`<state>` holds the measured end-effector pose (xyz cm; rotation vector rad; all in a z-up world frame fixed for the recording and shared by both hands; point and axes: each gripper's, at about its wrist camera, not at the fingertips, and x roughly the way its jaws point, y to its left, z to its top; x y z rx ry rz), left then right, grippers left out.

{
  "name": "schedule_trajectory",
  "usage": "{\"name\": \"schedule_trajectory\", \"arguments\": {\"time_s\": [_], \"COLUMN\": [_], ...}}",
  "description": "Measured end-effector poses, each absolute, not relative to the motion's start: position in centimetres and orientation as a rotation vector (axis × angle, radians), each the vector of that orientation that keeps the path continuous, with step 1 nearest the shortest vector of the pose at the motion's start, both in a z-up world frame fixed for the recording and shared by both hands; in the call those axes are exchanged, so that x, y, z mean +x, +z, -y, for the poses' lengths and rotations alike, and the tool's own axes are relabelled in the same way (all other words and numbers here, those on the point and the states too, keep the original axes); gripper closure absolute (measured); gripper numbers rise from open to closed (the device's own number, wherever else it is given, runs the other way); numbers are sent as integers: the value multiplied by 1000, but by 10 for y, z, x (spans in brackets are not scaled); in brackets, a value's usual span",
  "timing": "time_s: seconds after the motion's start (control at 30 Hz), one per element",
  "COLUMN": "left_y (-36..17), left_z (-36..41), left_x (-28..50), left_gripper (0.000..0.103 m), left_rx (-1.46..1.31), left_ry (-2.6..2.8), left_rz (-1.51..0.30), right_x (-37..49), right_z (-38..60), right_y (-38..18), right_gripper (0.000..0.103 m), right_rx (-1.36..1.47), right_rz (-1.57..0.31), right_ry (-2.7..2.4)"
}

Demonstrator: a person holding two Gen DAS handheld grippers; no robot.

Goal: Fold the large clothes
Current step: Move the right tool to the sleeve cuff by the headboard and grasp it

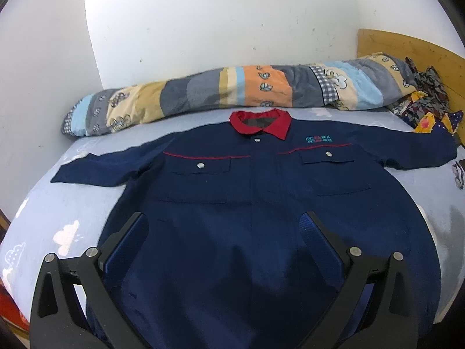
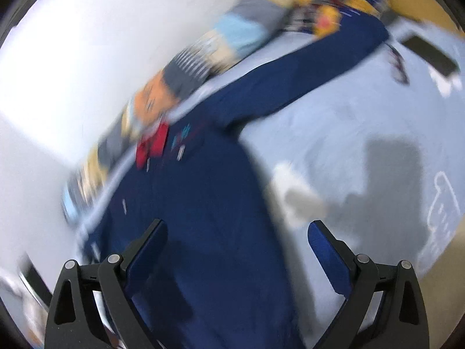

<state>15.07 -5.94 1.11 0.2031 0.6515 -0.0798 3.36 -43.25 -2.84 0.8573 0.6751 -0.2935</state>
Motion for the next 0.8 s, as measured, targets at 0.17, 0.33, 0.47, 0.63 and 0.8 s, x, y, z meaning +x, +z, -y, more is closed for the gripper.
{"name": "schedule_trajectory", "arguments": {"time_s": [0.17, 0.33, 0.47, 0.63, 0.8], "left_y": [6, 0, -6, -12, -14], "left_z": [64, 65, 67, 73, 75], "left_x": [159, 165, 171, 172, 173], "left_gripper": [0, 0, 0, 0, 0], "left_rx": [215, 227, 228, 239, 247], "left_ry": [-92, -97, -101, -120, -127], "left_rz": [-675, -705, -735, -756, -762], "right_x": [50, 68, 87, 104, 112], "right_z": [541, 629, 670, 708, 729], "right_y": [-27, -35, -44, -58, -71], "right_gripper": [22, 41, 57, 58, 57], "right_rx": [971, 1059, 1070, 1100, 1094], "right_rz": [-593, -523, -536, -524, -518], "right_ry": [-388, -438, -481, -550, -638]}}
